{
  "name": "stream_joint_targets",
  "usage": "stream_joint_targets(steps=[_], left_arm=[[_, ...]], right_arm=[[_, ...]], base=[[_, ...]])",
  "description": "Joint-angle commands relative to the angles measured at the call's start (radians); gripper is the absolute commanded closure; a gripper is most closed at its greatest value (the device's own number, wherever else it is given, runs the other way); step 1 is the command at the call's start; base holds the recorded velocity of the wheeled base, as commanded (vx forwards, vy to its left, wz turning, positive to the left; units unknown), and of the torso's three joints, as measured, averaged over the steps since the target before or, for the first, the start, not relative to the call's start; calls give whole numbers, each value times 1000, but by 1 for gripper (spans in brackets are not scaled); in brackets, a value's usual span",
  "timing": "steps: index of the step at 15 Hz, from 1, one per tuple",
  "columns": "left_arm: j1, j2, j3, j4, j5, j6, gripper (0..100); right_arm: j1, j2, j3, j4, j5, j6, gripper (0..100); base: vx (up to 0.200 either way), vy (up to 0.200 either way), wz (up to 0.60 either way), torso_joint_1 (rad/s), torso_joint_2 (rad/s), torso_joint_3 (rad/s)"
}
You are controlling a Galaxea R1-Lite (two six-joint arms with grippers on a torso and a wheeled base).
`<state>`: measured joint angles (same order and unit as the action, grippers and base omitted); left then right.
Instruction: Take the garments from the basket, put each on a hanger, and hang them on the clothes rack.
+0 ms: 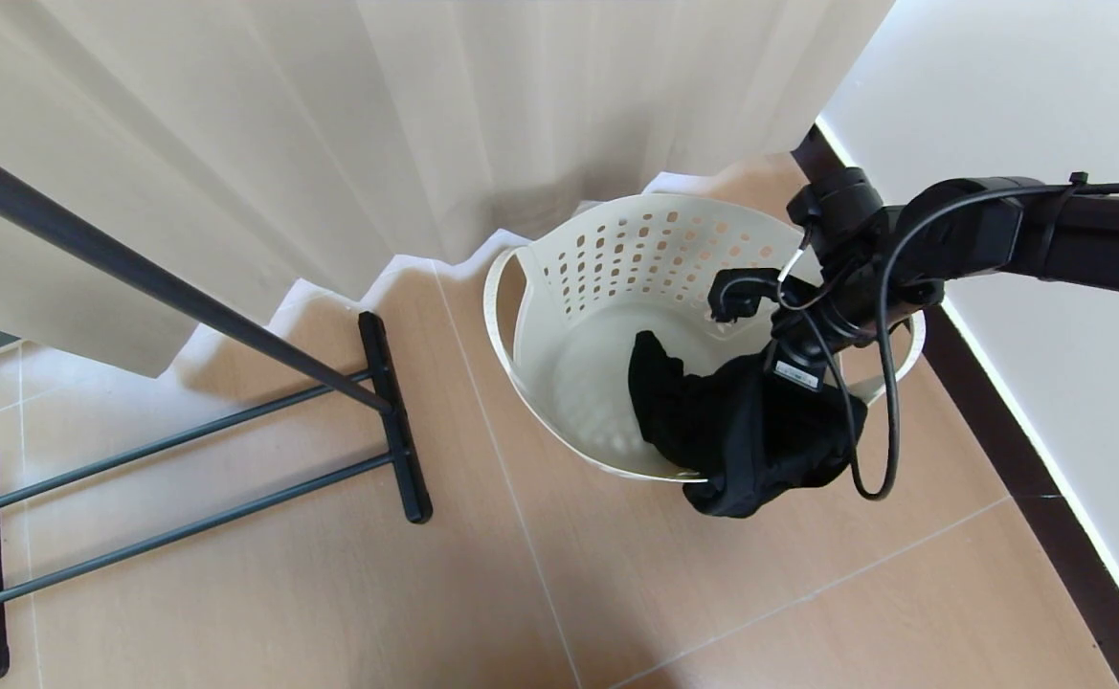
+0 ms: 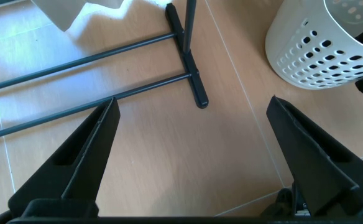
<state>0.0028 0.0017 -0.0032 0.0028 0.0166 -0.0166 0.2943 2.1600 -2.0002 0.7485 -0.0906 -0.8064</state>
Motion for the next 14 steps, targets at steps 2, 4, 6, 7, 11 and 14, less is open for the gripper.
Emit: stream_joint_targets(steps=[2,4,6,7,11,14], left_arm=[[0,1,0,0,2,0,0],[0,3,2,0,2,1,0],[0,1,2,0,2,1,0],[0,1,2,0,3,0,0],[0,1,2,0,11,0,0],[0,1,2,0,3,0,0]], right_arm=[[11,-94,1,20,0,39,100],[45,-146,8,61,2,115,100],[106,-169,9,83,2,273,100],[125,-183,9,98,2,332,100],[151,-224,69,126,6,409,100],[151,-243,78,121,8,417,100]], base=[[0,0,0,0,0,0],[0,0,0,0,0,0],[0,0,0,0,0,0],[0,0,0,2,2,90],[0,0,0,4,2,171],[0,0,0,2,4,198]])
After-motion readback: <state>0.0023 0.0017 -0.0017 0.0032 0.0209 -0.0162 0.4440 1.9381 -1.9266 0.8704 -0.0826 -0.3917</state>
